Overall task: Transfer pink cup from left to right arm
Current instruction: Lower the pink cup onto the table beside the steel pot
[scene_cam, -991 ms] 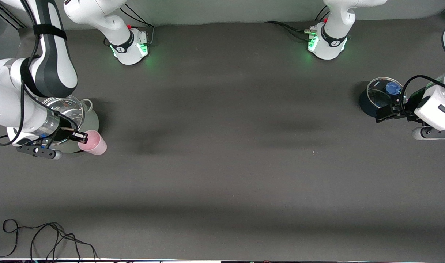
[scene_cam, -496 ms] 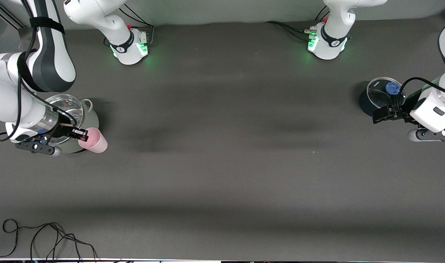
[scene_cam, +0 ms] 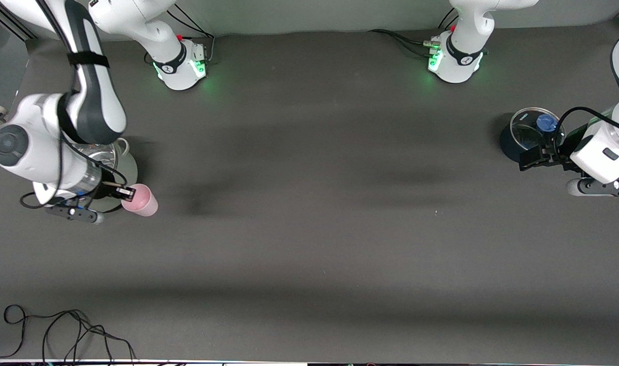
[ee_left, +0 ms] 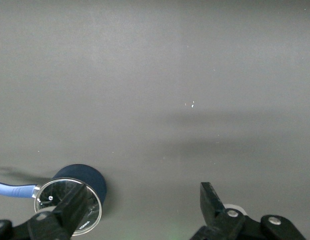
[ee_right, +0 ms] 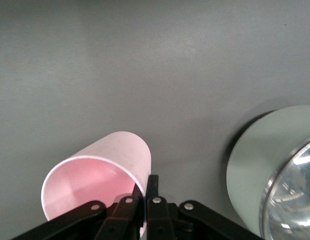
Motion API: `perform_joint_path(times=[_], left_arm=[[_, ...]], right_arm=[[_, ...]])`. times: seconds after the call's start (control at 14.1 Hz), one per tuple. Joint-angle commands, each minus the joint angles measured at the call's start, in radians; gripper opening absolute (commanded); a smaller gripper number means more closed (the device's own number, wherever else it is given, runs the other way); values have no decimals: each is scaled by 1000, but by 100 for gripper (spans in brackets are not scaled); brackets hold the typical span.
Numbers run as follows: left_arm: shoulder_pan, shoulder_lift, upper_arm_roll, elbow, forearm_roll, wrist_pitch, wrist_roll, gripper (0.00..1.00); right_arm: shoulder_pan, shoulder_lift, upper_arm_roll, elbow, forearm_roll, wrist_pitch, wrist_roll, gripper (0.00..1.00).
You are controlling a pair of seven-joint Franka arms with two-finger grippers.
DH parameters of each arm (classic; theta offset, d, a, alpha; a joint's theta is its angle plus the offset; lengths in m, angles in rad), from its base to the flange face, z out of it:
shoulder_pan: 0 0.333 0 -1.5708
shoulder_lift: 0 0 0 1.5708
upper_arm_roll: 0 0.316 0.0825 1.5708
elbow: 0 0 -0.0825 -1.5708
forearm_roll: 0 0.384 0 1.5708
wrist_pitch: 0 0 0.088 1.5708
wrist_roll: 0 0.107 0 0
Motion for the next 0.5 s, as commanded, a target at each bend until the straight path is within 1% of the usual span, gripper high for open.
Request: perform_joint_path(times=[0.0, 0.14, 0.28, 0.35, 0.42], left_arm=[[3, -4, -7, 19, 3, -30, 17, 100], [3, -10, -7, 16, 4, -22, 17, 100], [-2, -23, -7, -14, 4, -11, 17, 100], [-4, -32, -7, -27, 6, -10, 19, 100], [-5, -34, -7, -30, 6, -7, 19, 100]], right_arm=[[-4, 17, -2, -75, -12, 109, -59, 0], [-6, 43, -2, -108, -8, 166, -59, 0], [-6, 70, -2, -114, -6, 183, -59, 0], [-6, 76, -2, -114, 4, 183, -59, 0], [-7, 77, -2, -114, 41, 183, -60, 0]])
